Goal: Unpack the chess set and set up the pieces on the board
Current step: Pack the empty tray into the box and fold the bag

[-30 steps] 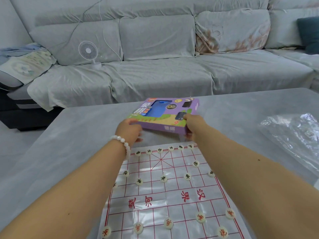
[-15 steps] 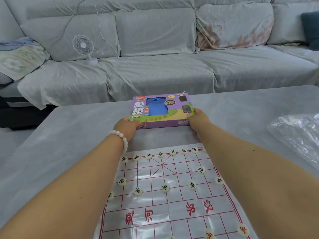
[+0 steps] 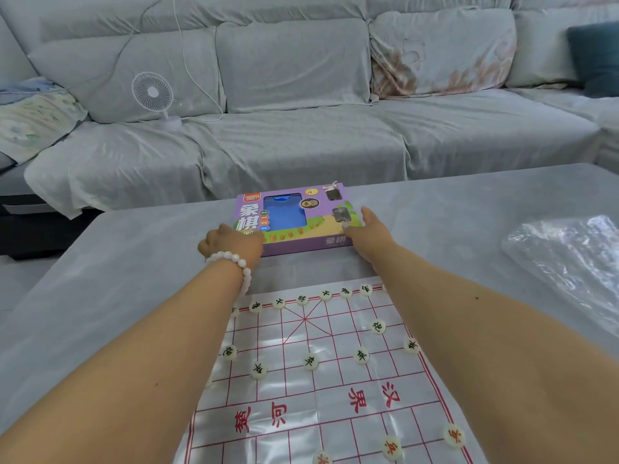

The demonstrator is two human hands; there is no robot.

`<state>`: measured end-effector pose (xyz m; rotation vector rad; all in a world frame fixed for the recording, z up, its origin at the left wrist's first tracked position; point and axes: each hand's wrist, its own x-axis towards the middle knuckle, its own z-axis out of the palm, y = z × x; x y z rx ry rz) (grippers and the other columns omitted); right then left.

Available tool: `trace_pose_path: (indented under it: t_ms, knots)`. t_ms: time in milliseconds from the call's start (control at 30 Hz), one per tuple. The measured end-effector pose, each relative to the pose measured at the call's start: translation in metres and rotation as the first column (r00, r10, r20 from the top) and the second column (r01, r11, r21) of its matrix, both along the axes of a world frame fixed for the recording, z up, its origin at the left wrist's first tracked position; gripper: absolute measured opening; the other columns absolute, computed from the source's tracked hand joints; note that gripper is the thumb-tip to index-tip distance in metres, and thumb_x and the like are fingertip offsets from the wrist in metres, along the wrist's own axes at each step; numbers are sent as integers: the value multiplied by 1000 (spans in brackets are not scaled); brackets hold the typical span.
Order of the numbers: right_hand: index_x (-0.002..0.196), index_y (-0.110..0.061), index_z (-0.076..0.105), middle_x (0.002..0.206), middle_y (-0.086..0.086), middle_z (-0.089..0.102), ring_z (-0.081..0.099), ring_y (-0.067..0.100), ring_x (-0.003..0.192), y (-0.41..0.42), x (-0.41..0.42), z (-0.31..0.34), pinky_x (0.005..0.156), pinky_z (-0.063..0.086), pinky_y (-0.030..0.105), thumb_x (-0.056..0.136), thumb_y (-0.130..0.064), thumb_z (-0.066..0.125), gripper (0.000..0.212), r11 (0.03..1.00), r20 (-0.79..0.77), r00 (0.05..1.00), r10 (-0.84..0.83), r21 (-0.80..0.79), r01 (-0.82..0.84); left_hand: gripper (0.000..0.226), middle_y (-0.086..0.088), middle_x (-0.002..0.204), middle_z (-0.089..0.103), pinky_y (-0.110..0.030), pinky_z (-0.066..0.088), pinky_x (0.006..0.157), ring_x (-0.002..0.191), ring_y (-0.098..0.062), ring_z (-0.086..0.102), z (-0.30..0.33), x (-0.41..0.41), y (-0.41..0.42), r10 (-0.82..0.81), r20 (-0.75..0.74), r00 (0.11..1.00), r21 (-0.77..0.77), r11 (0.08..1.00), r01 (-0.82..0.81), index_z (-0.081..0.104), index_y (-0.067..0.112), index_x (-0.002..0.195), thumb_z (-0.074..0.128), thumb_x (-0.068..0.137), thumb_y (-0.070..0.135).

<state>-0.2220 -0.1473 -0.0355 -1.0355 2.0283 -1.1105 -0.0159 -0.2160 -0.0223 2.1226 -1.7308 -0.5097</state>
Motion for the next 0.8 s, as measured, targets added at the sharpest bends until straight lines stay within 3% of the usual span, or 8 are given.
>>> trace_pose_path:
  t_ms: [133, 267, 400, 500, 567, 700, 800]
  knots:
    - [149, -17, 20, 152, 4, 31, 37, 22, 136, 17, -11, 6, 110, 30, 33, 93, -26, 55, 67, 1000, -12, 1000, 2, -27, -3, 46, -13, 123, 52, -36, 37, 90, 117, -32, 43, 13, -33, 20, -148, 2, 989, -218, 965, 145, 52, 6, 118, 52, 83, 35]
    - [141, -13, 38, 141, 7, 46, 47, 23, 126, 47, -30, 22, 101, 37, 31, 92, -25, 56, 53, 996, -66, 997, -50, -71, 45, 42, -12, 126, 55, -34, 41, 91, 115, -29, 51, 31, -72, 55, -351, -107, 930, -261, 913, 315, 52, 8, 126, 52, 87, 22]
    - [117, -13, 60, 120, 6, 61, 56, 24, 109, 93, -69, 39, 85, 40, 25, 89, -24, 56, 30, 987, -262, 952, -156, -63, 145, 27, -9, 113, 61, -26, 39, 79, 105, -27, 56, 42, -108, 95, -533, -131, 836, -218, 838, 500, 59, 9, 112, 51, 87, 16]
    - [111, -13, 62, 116, 5, 60, 57, 25, 106, 133, -105, 44, 82, 41, 26, 85, -21, 57, 27, 970, -375, 897, -232, -16, 244, 25, -5, 112, 63, -23, 41, 82, 103, -24, 58, 43, -130, 118, -590, -163, 791, -145, 807, 573, 61, 15, 108, 52, 86, 19]
    - [112, -12, 60, 118, 8, 57, 55, 27, 108, 159, -126, 44, 84, 42, 29, 82, -18, 57, 30, 952, -463, 850, -250, 44, 304, 17, -6, 106, 66, -30, 49, 87, 98, -24, 61, 42, -146, 134, -601, -253, 758, -88, 795, 601, 62, 18, 97, 53, 83, 21]
    - [111, -11, 57, 114, 8, 56, 52, 28, 109, 201, -155, 36, 87, 44, 34, 79, -23, 58, 34, 893, -702, 687, -190, 168, 418, 9, -10, 94, 69, -42, 53, 86, 92, -28, 65, 40, -185, 170, -637, -355, 684, -38, 741, 671, 56, 24, 73, 52, 81, 20]
    - [111, -11, 56, 115, 8, 55, 49, 27, 115, 221, -171, 20, 87, 43, 33, 80, -25, 58, 35, 845, -739, 669, -78, 308, 438, 13, -12, 90, 69, -43, 54, 85, 90, -30, 66, 33, -210, 193, -652, -395, 648, 25, 697, 717, 56, 21, 71, 50, 82, 17]
